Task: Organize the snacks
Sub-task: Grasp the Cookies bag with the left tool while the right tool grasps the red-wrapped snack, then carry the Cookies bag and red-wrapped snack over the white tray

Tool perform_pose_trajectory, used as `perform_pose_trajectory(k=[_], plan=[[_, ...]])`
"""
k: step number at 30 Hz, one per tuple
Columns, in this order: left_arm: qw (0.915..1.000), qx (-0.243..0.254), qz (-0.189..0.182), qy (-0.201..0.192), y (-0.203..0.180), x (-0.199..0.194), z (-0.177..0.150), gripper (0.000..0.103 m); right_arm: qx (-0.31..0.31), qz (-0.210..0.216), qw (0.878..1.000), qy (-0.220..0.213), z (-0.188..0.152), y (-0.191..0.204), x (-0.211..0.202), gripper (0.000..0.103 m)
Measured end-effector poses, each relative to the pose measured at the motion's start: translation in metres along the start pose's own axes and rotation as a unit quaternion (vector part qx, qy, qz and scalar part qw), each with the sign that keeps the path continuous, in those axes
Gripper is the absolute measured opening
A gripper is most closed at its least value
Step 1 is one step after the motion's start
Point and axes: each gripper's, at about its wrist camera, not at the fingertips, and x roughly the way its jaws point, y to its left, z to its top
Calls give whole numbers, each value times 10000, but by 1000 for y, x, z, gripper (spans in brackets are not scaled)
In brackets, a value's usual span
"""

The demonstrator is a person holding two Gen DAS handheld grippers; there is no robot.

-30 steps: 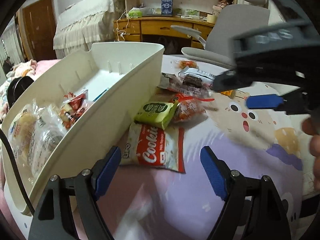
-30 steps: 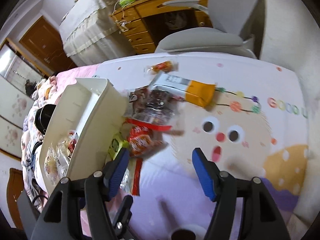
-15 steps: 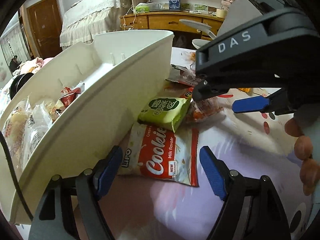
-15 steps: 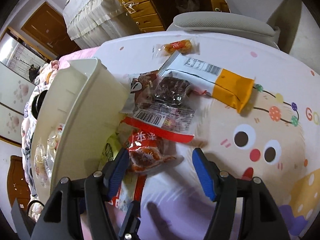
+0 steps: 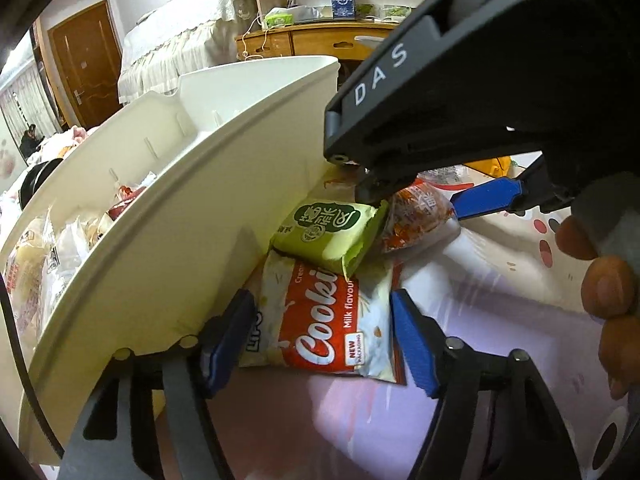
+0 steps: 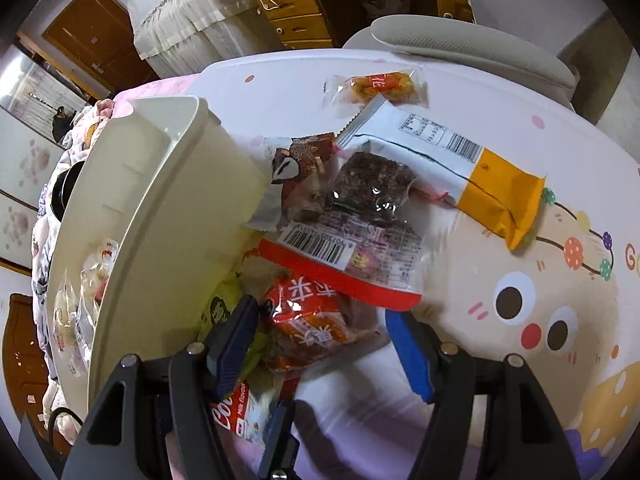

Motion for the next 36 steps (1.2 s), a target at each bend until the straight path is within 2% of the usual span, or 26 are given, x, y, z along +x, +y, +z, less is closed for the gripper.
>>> perform_pose_trajectory(k=[4, 7, 13, 21, 27, 34, 36], plan=[[10000, 24, 45, -30, 2, -4, -1, 59, -128, -88, 9999, 61, 4, 4, 2, 65], [9999, 95, -39, -61, 1, -7, -3, 50, -197, -150, 9997, 86, 6, 10, 4, 56], [9997, 212, -87, -80, 0, -13, -5, 49, -27, -176, 9998, 45, 0, 2, 0, 51], [9986, 351, -398, 45, 4, -29, -17, 49, 238, -184, 9995, 68, -11, -14, -10, 50], [9933, 646, -952, 106, 7, -61, -22, 49, 604, -70, 9981, 59, -35, -29, -25, 50], [9863, 851, -1408, 133, 21, -104, -23, 49, 1027, 79, 9947, 5, -74, -42, -55, 50], [9849, 857, -1476, 287, 27, -114, -23, 49, 1141, 125, 9934, -17, -85, -44, -65, 50]])
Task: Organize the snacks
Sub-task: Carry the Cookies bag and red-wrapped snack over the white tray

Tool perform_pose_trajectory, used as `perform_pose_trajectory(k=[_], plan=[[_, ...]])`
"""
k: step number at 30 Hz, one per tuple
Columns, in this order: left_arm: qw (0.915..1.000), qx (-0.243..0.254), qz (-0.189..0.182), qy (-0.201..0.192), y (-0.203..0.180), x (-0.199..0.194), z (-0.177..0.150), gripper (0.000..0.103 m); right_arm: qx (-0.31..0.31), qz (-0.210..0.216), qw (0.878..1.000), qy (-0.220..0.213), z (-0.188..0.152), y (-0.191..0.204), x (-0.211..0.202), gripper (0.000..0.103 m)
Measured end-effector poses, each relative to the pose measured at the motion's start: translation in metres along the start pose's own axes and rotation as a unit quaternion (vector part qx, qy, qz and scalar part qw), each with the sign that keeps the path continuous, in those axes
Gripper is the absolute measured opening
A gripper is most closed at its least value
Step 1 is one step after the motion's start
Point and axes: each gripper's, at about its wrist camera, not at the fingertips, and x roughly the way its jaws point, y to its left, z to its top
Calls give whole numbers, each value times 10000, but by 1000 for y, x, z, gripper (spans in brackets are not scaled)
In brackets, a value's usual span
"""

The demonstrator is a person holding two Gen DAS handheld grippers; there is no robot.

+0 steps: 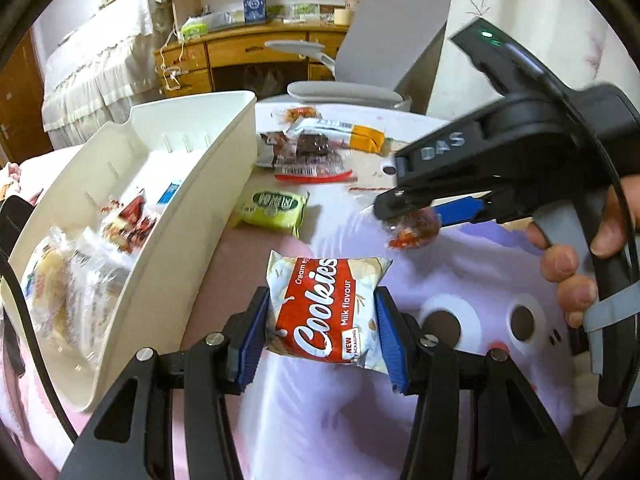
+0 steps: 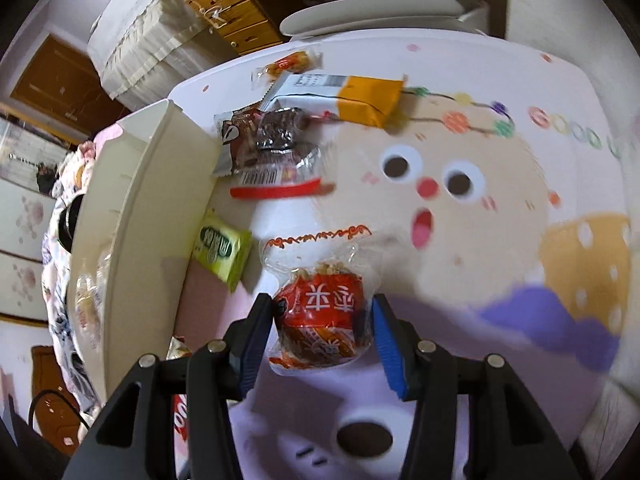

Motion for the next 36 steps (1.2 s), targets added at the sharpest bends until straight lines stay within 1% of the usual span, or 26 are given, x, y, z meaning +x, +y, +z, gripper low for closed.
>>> perform_pose_trajectory(k=[3, 6, 11, 14, 17, 21, 26, 30, 31, 36], plan=[[9998, -30, -147, 124, 4, -18, -4, 49, 90, -4, 10000, -32, -12, -5, -13, 50], [9992, -146, -351, 132, 9, -43, -9, 49, 220, 107, 9997, -70, -25, -3, -23, 50], [9980, -228, -586, 88, 36, -65, -5, 49, 311, 192, 9992, -146, -39, 7, -36, 50], [9961, -263, -826, 170, 59, -75, -2, 49, 389, 202, 9988, -215, -46, 18, -42, 50], [9948, -189, -999, 87, 83, -86, 5, 49, 485, 196, 9982, -280, -51, 35, -42, 50], [9930, 82, -1173, -101, 115, -96, 23, 49, 686, 193, 9966, -415, -59, 54, -44, 50], [9892, 221, -1436, -177, 151, -102, 45, 49, 861, 237, 9942, -599, -63, 86, -46, 51], [9883, 311, -1453, -335, 182, -99, 69, 49, 901, 338, 9926, -735, -61, 112, -45, 51], [9885, 320, -1415, -431, 187, -97, 74, 49, 887, 365, 9924, -771, -60, 120, -44, 51], [9893, 397, -1296, -534, 223, -88, 98, 50, 768, 541, 9914, -914, -57, 153, -39, 51]])
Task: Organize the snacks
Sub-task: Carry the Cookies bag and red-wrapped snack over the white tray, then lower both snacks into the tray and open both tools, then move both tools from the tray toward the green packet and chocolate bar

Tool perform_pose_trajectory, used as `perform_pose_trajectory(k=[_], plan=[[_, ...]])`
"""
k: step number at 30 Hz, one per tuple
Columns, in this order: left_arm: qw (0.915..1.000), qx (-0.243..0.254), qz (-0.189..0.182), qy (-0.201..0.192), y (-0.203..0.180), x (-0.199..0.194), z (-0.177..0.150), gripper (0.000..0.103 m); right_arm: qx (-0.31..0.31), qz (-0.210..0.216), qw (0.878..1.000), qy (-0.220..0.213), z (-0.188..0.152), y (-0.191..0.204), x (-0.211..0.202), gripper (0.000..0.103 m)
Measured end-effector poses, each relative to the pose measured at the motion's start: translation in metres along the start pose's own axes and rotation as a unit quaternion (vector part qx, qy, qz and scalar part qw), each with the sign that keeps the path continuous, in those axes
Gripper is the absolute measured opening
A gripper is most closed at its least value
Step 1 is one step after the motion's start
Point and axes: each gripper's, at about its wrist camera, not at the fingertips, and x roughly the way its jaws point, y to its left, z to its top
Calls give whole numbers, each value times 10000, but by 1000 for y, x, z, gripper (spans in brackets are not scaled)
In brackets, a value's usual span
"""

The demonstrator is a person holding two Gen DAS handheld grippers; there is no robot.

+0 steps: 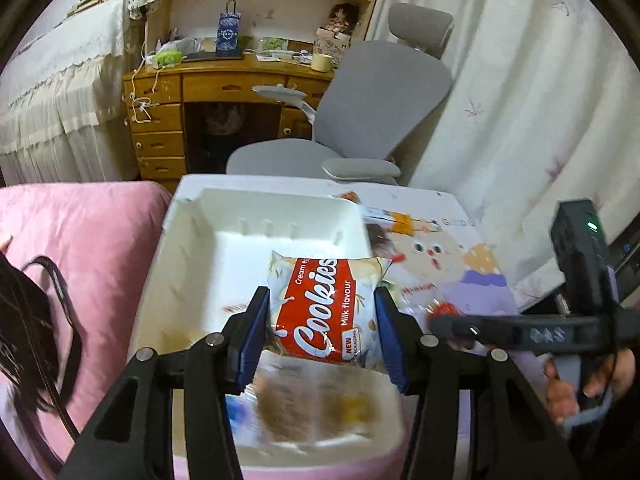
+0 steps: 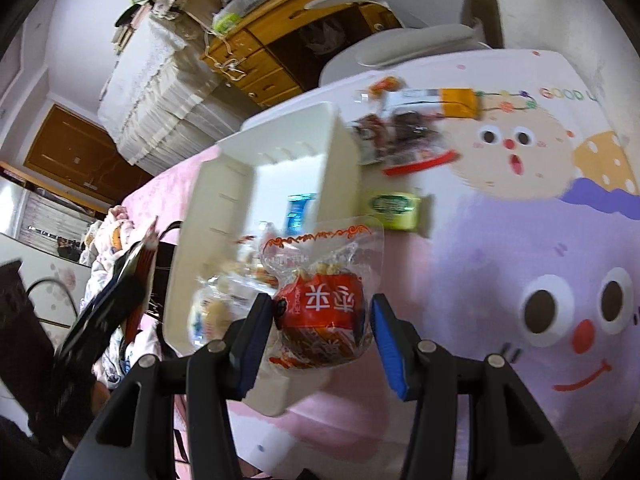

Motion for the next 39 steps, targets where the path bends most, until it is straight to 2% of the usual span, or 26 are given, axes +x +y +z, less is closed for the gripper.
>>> perform_pose_trajectory(k=[5, 12, 13, 16, 19, 30, 39], plan=[[9997, -49, 221, -73, 34, 3, 15, 50, -309, 231, 9992, 62, -5, 35, 11, 51], [9987, -130, 469, 146, 71, 19, 24, 51, -859, 449, 9950, 234, -14, 75, 26, 51], [9984, -157, 513, 185, 74, 21, 24, 53, -895, 462, 9946, 249, -16, 79, 28, 51], [9969, -402, 619, 279, 85, 25, 19, 77, -933, 298, 9947, 317, -17, 83, 39, 55], [9968, -515, 496, 368, 89, 27, 17, 80, -829, 330, 9954, 342, -16, 79, 43, 55], [9966, -465, 203, 651, 70, 35, 14, 83, -382, 73, 9991, -168, -11, 52, 21, 55], [9951, -187, -100, 964, 16, 42, 21, 83, -47, -314, 9981, -532, -13, 16, -10, 55]])
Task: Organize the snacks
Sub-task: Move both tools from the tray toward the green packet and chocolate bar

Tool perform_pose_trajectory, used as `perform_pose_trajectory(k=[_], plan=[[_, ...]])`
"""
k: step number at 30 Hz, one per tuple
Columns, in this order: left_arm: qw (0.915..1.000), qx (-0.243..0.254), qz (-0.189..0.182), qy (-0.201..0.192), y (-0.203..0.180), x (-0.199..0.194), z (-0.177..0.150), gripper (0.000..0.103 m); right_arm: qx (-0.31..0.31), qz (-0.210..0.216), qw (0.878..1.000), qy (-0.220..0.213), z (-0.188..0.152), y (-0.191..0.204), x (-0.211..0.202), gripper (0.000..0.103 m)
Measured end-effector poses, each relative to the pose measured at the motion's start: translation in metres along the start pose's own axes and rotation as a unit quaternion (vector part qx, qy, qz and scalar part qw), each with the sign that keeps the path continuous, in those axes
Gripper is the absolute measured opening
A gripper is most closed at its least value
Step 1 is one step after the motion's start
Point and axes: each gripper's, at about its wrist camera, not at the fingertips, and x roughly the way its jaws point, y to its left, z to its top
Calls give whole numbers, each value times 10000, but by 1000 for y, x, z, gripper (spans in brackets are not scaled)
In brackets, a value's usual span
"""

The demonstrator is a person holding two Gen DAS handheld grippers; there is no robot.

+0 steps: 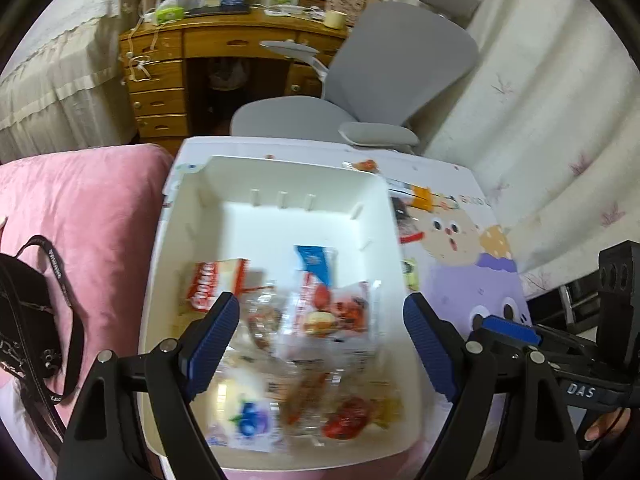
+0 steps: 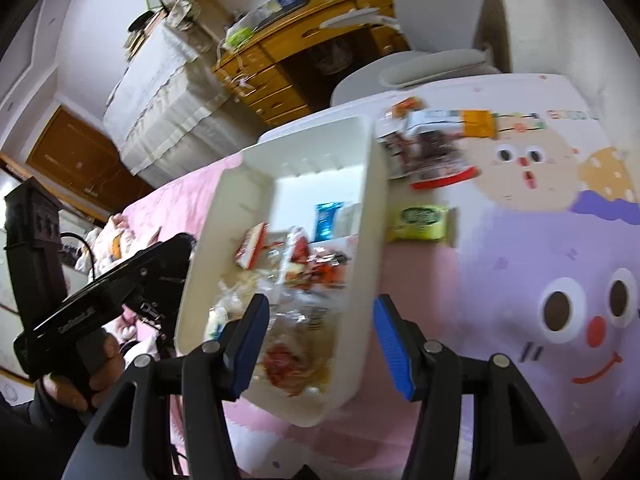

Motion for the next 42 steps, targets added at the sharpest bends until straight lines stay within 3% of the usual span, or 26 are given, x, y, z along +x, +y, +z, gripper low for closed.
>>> perform_pose_trajectory(k=[7, 17, 24, 33, 42], plan=[[9988, 99, -83, 477, -55, 19, -2, 83, 81, -537, 9976, -432, 2, -48, -28, 55], [9937, -742, 130, 827, -114, 52, -10, 83, -203, -653, 9955, -654, 24, -113, -60, 55], [9838, -1422, 398, 1020, -144, 72, -14, 83, -603, -609, 9939, -689, 50, -141, -60, 55], [9633, -2511, 740, 598, -153, 104, -14, 83, -1325, -621, 9834, -1073, 91, -159, -34, 57], [9420, -3176, 1085, -32, -147, 142, -12, 83, -2136, -573, 9650, -1412, 129, -156, 12, 57]])
